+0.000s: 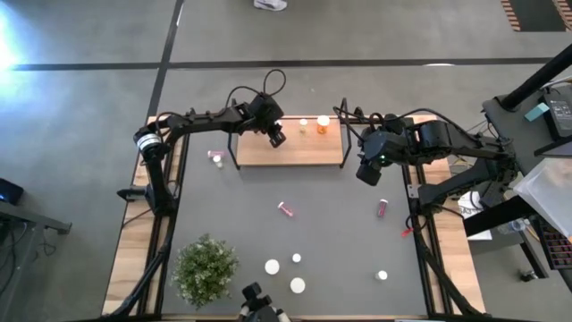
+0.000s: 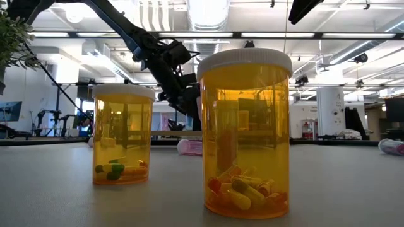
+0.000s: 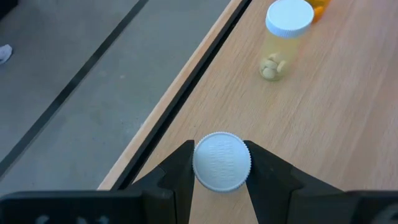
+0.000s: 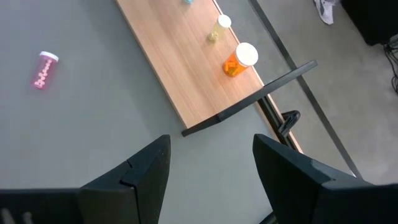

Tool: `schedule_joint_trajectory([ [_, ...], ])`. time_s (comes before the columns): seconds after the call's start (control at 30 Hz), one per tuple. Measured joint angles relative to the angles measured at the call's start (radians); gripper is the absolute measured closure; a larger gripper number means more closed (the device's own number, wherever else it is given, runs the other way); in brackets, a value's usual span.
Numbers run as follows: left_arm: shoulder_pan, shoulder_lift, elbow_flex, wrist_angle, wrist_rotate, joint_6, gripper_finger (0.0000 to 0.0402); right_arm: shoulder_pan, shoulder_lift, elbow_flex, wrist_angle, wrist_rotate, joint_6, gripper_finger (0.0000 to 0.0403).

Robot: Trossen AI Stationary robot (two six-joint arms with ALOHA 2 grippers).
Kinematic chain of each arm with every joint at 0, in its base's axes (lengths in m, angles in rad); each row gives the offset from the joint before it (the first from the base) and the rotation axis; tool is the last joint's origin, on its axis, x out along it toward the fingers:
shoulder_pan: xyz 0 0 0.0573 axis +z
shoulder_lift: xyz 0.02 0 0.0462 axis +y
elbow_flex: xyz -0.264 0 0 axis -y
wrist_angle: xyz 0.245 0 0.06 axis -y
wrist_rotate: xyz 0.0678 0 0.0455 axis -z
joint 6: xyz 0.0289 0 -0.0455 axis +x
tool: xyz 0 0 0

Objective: Pick and place medicine bottles onto shelf by color
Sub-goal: Put the top right blue pill bottle on the shelf

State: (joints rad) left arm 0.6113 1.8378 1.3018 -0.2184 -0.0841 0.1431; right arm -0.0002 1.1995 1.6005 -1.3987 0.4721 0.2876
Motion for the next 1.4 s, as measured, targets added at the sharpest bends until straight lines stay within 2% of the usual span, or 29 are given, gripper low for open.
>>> schedule_joint_trajectory([
  [0.97,0.002,0.006,-0.005,0.000,0.002,-0.008,0.0294,0.000,0.000,0.000,0.000,0.000,0.000,0.0184],
  [1.2,0.002,0.006,-0.005,0.000,0.002,-0.025,0.0272,0.000,0.000,0.000,0.000,0.000,0.000,0.0184],
  [1.4,0.002,0.006,-0.006,0.000,0.002,-0.032,0.0269,0.000,0.000,0.000,0.000,0.000,0.000,0.0184],
])
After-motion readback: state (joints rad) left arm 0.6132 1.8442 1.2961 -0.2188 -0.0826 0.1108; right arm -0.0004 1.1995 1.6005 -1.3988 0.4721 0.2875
